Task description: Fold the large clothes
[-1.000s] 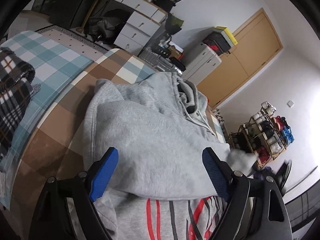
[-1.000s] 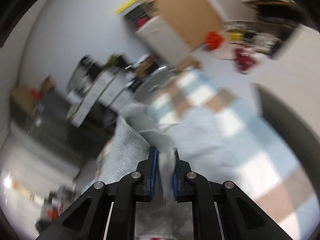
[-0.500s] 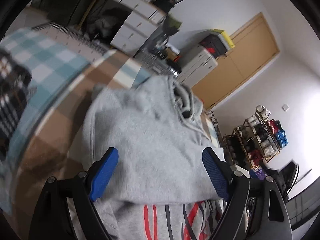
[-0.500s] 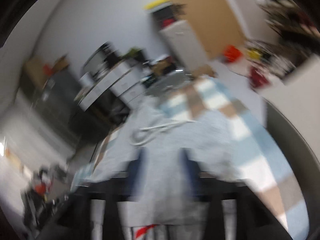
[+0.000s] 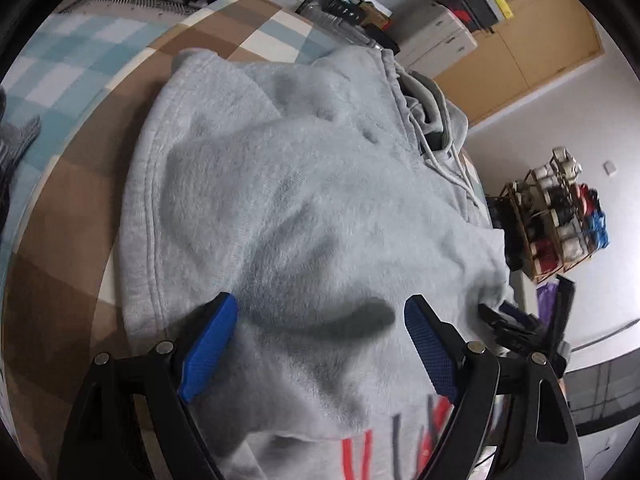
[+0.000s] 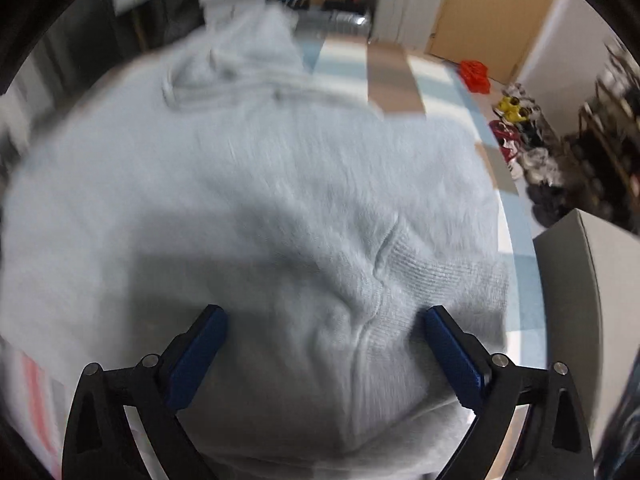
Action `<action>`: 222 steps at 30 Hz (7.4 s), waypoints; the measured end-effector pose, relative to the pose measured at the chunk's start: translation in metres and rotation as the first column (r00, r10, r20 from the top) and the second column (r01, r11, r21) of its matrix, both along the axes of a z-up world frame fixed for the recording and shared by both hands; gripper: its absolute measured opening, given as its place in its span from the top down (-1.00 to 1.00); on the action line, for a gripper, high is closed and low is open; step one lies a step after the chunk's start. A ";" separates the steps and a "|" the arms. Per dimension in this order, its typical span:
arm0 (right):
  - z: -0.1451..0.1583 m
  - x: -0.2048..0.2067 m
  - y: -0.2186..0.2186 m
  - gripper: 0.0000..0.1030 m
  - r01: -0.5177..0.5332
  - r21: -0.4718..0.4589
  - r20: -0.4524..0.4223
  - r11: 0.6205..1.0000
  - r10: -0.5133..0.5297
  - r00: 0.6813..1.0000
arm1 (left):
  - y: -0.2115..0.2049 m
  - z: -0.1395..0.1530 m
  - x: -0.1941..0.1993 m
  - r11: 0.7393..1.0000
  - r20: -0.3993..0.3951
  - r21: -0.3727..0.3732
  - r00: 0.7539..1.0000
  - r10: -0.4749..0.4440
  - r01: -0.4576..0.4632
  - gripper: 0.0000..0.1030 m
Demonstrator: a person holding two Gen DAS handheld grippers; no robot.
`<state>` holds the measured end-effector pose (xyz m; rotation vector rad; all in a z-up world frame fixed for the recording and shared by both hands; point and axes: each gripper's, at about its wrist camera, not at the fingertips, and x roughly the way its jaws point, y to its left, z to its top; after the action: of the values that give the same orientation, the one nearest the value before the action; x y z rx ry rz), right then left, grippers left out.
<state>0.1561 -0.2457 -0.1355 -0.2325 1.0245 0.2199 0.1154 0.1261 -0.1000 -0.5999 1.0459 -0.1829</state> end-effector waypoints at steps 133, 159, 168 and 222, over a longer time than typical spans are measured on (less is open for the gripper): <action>0.139 0.340 0.166 0.84 -0.082 0.054 0.265 0.995 0.065 0.962 | -0.026 0.061 0.344 0.953 -0.016 0.304 1.000 0.012 -0.006 -0.86; 0.227 0.156 0.154 0.84 -0.246 -0.043 0.604 0.968 0.222 0.766 | -0.064 0.133 0.282 0.956 0.261 0.253 0.962 0.083 -0.151 -0.87; 0.221 0.095 0.142 0.84 -0.327 -0.081 0.660 0.942 0.296 0.691 | -0.060 0.159 0.219 0.905 0.405 0.295 0.898 0.172 -0.307 -0.85; 0.066 -0.058 0.062 -0.90 -0.430 0.285 0.172 0.856 0.396 0.902 | -0.032 0.013 0.012 0.967 -0.061 -0.185 0.984 0.167 -0.175 -0.85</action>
<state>0.0976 -0.1838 -0.0698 -0.1669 0.8064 0.7538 0.1271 0.0946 -0.0869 -0.8675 1.0206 -0.1185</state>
